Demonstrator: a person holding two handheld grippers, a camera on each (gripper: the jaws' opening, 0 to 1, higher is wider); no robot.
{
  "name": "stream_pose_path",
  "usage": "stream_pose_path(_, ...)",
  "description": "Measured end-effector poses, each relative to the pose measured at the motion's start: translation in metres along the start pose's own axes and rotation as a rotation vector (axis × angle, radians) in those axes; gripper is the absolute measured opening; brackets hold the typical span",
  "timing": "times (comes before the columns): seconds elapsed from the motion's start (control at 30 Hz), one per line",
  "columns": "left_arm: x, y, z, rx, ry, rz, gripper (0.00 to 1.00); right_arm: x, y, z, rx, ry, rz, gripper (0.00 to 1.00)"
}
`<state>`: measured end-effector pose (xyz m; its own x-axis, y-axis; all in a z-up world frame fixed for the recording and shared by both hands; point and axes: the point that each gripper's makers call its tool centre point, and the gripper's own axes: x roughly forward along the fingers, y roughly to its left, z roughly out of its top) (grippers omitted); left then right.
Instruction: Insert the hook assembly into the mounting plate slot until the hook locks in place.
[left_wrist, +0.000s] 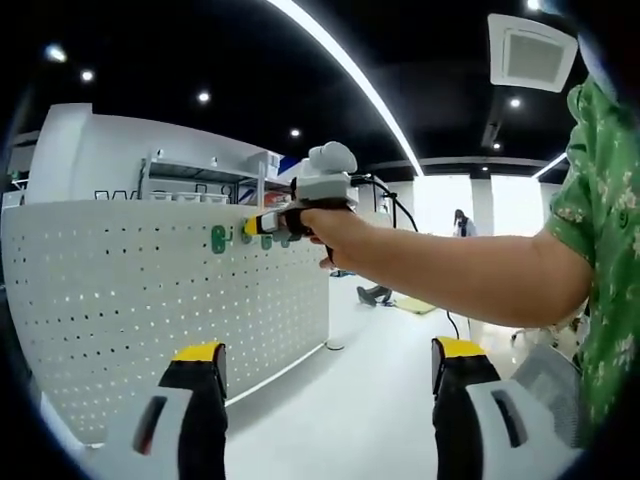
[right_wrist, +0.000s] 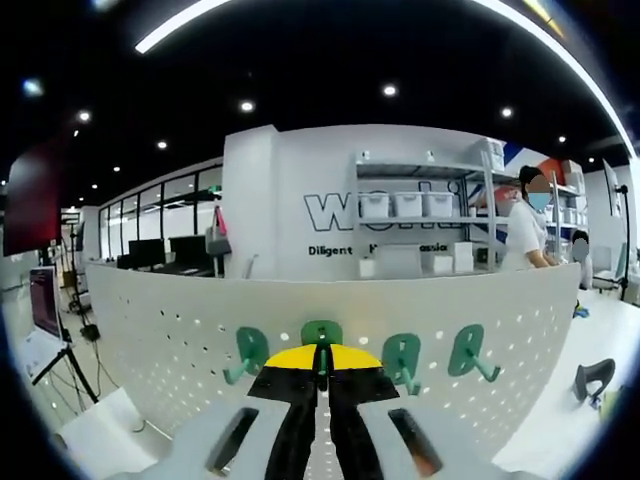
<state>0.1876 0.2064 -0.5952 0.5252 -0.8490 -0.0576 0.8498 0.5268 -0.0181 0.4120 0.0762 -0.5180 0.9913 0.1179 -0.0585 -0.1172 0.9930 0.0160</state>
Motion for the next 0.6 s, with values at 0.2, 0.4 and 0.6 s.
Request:
stream_pose_path(0.2,-0.0002,-0.0001,-0.0008,-0.001,0.002,-0.001,0.86,0.0002,-0.0007,-0.0023,0.001,-0.001,-0.003,0.01)
stream_pose_path(0.4,-0.0004,0.0006,-0.0010,-0.003,0.001,-0.001,0.86,-0.0001,-0.0005,-0.0025,-0.002,-0.002,-0.005,0.01)
stream_pose_path(0.6,-0.0004,0.0016,-0.0006,-0.003,0.000,-0.001,0.86,0.0011,-0.0006,-0.0055,-0.006,0.008,-0.006,0.01)
